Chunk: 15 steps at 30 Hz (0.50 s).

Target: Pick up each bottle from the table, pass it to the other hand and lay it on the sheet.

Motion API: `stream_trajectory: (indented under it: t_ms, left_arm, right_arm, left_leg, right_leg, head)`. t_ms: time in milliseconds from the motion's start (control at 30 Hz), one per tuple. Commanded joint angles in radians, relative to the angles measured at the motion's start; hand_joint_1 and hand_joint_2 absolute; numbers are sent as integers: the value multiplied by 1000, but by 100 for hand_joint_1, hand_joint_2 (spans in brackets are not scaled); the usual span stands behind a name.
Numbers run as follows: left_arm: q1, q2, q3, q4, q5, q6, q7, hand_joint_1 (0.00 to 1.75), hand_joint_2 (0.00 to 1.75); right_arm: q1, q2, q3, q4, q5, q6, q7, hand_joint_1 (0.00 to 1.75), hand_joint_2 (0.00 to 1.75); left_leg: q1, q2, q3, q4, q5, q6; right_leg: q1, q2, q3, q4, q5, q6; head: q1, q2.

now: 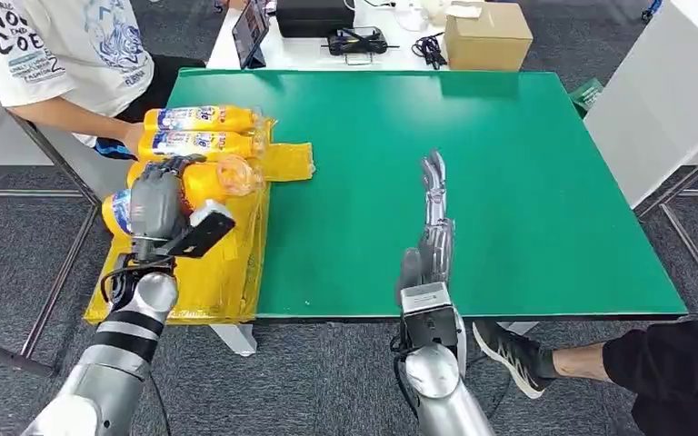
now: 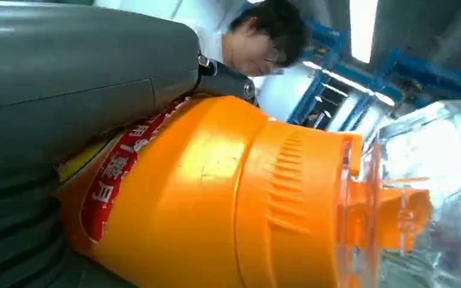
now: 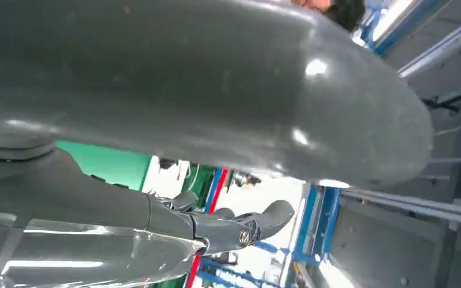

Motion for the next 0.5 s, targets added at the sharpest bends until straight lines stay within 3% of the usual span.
stream_trajectory:
  t_ms: [33,267,500]
  left_arm:
    - [-174,136,-260,376,-95,-155,-43,175,175]
    - [-177,195,-271,363,85,-384,-140,175,175]
    - [-195,232,-310,354,179,-478,-147,175,175]
  right_arm:
    - [-45,-26,26,65,-17,55,7,0,0]
    - [-57,-19,41,105,-29,81,10,0,0]
    - [-68,-15,49,130,-39,103,10,0,0]
  left_leg:
    - [1,1,8,-2,-2,-1]
    - [1,7,6,-1,-2,-1]
    - [1,5,5,0,-2,-1]
  right_leg:
    - [1,1,7,-1,-1,-2]
    - [1,6,5,0,-1,-2]
    - [1,4,4,1,-1,-2]
  head:
    - [0,0]
    - [0,0]
    - [0,0]
